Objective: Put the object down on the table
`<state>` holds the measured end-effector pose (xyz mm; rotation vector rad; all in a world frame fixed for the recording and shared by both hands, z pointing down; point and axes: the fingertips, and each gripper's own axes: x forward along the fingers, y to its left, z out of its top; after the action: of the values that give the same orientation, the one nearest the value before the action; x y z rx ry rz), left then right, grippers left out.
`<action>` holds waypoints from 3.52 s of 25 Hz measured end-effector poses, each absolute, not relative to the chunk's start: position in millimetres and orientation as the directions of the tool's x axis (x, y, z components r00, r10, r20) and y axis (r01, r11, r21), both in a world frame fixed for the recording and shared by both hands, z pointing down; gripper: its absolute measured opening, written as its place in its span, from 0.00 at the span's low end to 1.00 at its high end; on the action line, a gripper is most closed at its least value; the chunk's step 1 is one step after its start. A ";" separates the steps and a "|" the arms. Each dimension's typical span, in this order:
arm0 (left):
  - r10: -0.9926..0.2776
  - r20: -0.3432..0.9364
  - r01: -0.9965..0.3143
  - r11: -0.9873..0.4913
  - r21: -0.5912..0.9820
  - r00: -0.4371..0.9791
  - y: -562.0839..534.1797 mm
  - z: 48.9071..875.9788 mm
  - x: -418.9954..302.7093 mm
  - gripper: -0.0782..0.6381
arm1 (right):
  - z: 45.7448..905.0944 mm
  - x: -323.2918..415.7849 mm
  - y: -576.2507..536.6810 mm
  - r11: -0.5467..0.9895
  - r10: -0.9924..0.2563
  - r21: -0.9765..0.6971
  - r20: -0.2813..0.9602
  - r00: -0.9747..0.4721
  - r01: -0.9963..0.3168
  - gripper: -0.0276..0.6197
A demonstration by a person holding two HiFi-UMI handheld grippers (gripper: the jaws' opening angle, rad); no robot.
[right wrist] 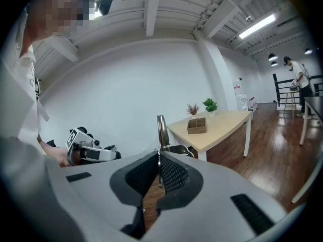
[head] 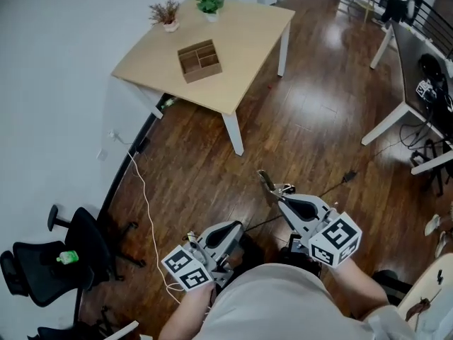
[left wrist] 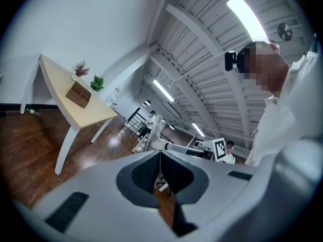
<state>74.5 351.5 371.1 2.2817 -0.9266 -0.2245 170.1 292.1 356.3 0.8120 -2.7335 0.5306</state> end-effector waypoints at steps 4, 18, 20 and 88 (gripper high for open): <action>-0.667 0.079 -0.552 -0.538 0.637 0.741 337.8 373.1 49.6 0.11 | 356.6 145.0 280.2 0.777 -0.480 -0.266 0.334 -0.811 -0.570 0.06; -0.655 0.064 -0.537 -0.555 0.635 0.753 321.9 371.9 2.2 0.11 | 356.1 95.0 265.5 0.775 -0.491 -0.250 0.340 -0.802 -0.580 0.06; -0.658 0.063 -0.538 -0.554 0.635 0.751 318.4 370.9 0.7 0.11 | 353.9 92.6 260.8 0.778 -0.489 -0.247 0.338 -0.804 -0.577 0.06; -0.629 0.051 -0.500 -0.564 0.657 0.776 -85.2 371.6 -163.0 0.11 | 365.8 -72.6 -130.9 0.759 -0.492 -0.247 0.387 -0.779 -0.602 0.06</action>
<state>-163.0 -85.2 371.6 2.2896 -0.8358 -0.2467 -72.6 -130.9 365.8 0.8492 -2.6574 0.5224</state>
